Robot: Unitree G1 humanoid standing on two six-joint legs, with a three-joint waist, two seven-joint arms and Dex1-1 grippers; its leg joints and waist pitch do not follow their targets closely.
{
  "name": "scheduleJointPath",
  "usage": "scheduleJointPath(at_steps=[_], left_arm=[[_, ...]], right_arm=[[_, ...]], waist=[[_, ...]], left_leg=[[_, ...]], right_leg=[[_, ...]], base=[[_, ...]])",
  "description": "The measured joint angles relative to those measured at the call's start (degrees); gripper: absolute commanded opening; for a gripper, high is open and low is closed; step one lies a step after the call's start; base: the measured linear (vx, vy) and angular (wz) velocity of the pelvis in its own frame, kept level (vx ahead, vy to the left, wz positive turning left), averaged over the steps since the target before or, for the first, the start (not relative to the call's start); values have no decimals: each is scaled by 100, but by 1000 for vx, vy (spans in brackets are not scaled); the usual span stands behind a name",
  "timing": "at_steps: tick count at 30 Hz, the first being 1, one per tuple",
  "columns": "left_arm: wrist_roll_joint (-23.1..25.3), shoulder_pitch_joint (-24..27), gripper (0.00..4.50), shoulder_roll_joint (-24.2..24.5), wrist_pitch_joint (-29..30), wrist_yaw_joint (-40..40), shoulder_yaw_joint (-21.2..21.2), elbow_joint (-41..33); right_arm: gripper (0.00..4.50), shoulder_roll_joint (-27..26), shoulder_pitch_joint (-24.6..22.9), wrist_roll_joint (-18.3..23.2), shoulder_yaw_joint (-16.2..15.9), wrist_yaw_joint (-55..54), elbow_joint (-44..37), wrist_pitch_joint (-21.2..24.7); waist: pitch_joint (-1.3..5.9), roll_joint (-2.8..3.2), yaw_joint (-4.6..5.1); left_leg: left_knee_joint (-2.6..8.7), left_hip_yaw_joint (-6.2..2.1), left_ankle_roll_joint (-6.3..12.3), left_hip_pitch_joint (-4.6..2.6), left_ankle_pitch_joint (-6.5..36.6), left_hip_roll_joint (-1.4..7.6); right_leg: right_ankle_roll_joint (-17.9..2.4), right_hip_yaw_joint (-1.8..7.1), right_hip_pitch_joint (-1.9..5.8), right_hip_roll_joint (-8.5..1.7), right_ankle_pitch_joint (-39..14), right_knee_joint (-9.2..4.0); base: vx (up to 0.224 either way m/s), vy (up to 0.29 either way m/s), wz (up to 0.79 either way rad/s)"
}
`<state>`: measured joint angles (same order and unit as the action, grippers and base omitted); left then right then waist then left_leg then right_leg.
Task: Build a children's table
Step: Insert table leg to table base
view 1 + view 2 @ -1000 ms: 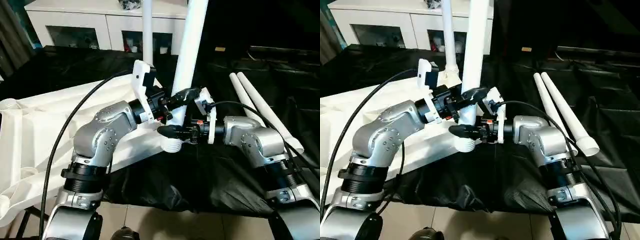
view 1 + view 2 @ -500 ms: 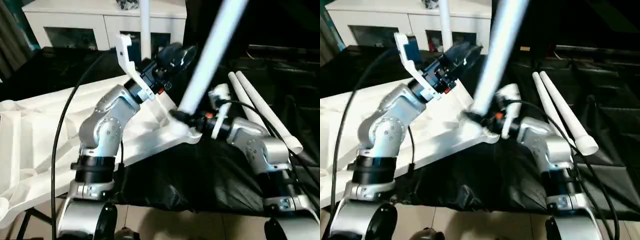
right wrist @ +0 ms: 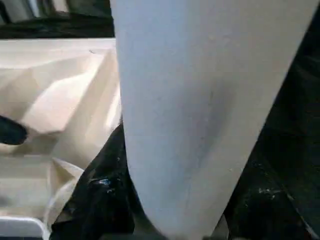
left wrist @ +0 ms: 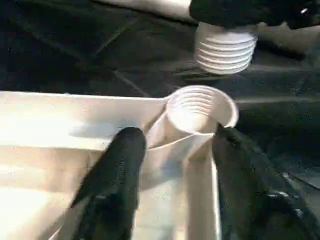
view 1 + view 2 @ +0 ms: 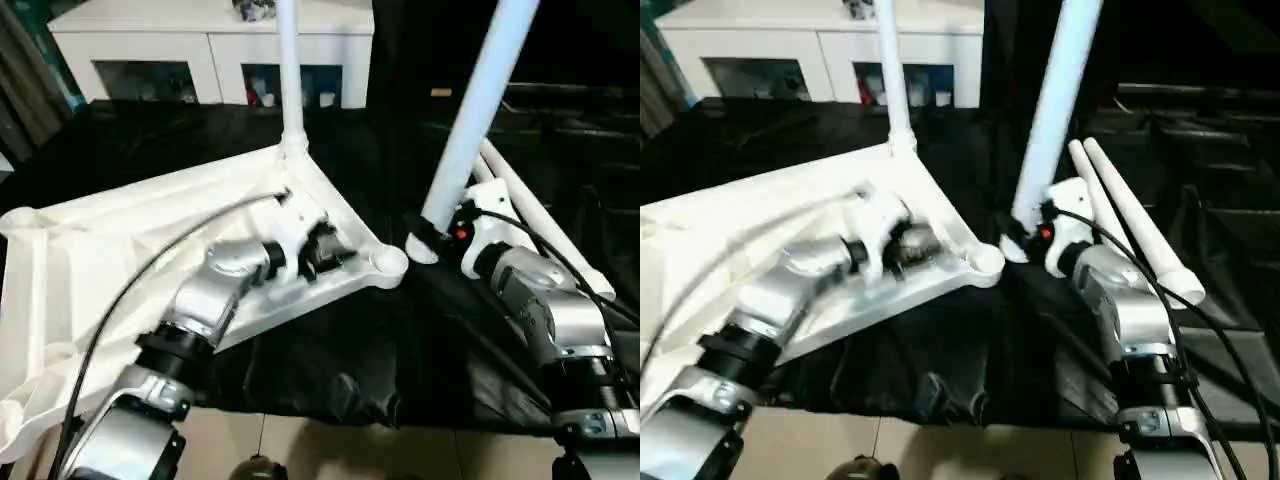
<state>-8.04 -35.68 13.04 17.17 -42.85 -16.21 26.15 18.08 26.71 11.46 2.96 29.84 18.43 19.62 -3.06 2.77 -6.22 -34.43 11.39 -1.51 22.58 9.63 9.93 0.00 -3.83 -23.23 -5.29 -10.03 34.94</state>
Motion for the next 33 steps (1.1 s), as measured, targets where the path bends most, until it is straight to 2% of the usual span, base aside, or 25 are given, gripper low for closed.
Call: scheduleJointPath(at_steps=[4, 11, 16, 23, 29, 33], left_arm=[[53, 0, 206, 4, -18, -112, -60, 143], [167, 39, 140, 63, 38, -337, -173, 382], [330, 150, 107, 163, 34, -400, -276, 405], [417, 151, 30, 227, 27, -537, -310, 393], [419, 242, 1, 381, 128, -705, -310, 168], [438, 390, 0, 604, 153, -937, -319, -78]], right_arm=[[191, -6, -13, -20, -14, -77, 0, 1], [191, -44, -13, -81, -124, -115, 1, 2], [191, -54, -13, -116, -168, -108, 35, 3], [191, -68, -11, -110, -241, 5, 35, 8], [191, -103, -6, -58, -312, 210, 34, 8], [191, -102, 13, -24, -362, 449, 34, 8]], waist=[[5, 35, 36], [3, 36, 103], [3, 36, 109], [3, 36, 120], [2, 35, 127], [1, 32, 114]], left_leg=[[1, 0, 0, -6, 0, 0], [1, 0, 0, -9, 0, 0], [2, 0, 0, -7, 0, 0], [3, 0, 0, -15, 0, 0], [10, 0, 0, -20, 0, 1], [12, 1, 0, -18, 0, 1]], right_leg=[[-4, 1, 4, 0, 3, 1], [-4, 1, 6, 0, 3, 1], [-3, 1, 5, 0, 2, 0], [-5, 2, 6, 0, 3, 2], [-4, 1, 6, 0, 3, 3], [-4, 1, 5, 0, 3, 2]], base=[[0, 0, 0], [0, 0, 0], [0, 0, 0], [0, 0, 0], [0, 0, 0], [0, 0, 0]])
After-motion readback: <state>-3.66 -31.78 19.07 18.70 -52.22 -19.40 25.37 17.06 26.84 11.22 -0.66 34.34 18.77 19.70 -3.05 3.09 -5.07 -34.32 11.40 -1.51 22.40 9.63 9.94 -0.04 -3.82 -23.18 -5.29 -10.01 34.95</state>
